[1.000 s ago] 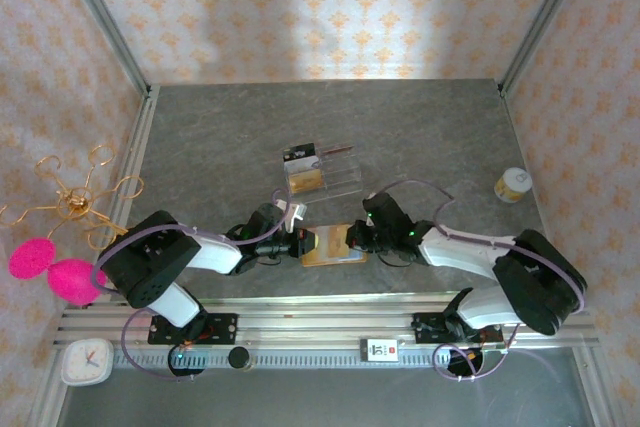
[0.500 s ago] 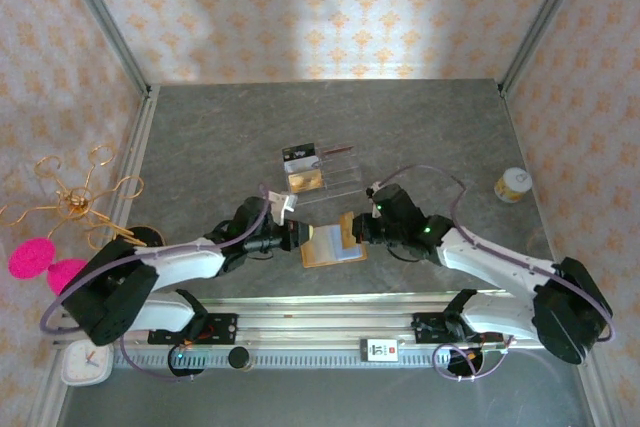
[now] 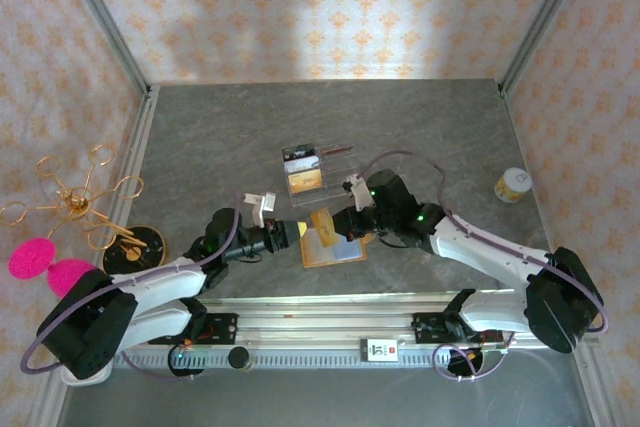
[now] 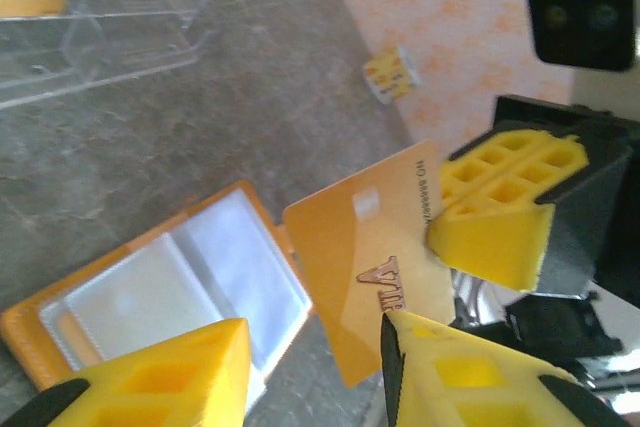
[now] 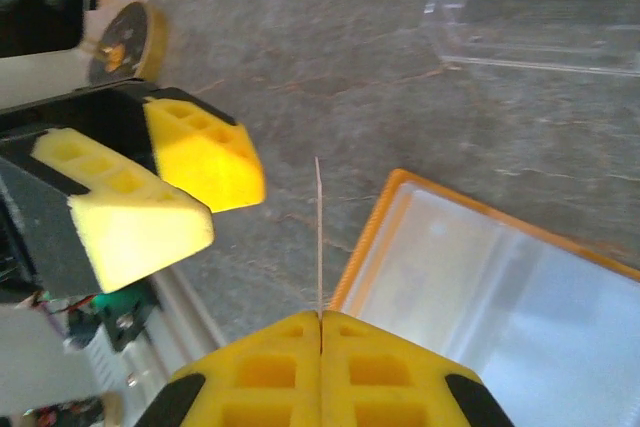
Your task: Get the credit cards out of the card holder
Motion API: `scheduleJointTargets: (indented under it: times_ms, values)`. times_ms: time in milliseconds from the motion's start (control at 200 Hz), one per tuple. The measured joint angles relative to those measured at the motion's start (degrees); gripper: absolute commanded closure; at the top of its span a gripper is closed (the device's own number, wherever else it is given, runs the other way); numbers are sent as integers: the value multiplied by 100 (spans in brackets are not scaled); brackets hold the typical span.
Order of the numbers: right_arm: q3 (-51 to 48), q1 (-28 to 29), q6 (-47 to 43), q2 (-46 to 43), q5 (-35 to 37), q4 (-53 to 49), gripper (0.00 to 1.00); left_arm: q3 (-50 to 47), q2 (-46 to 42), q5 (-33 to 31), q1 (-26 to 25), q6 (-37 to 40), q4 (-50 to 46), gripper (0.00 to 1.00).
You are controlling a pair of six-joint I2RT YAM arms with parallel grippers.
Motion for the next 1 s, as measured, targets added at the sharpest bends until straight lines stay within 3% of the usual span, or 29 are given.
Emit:
scheduleJointTargets:
  times_ms: [260,425,676,1001]
  values:
    - [0,0,28,-31,-863,422,100,-76,-238,238,42,-201,951,59]
    - [4,0,74,-179,-920,455,100,-76,-435,249,140,-199,887,59]
    - [173,0,116,-420,-824,363,100,-76,-1488,-24,214,-68,476,54]
    - [348,160,175,-389,-1222,518,100,-81,-1145,199,214,-83,706,54]
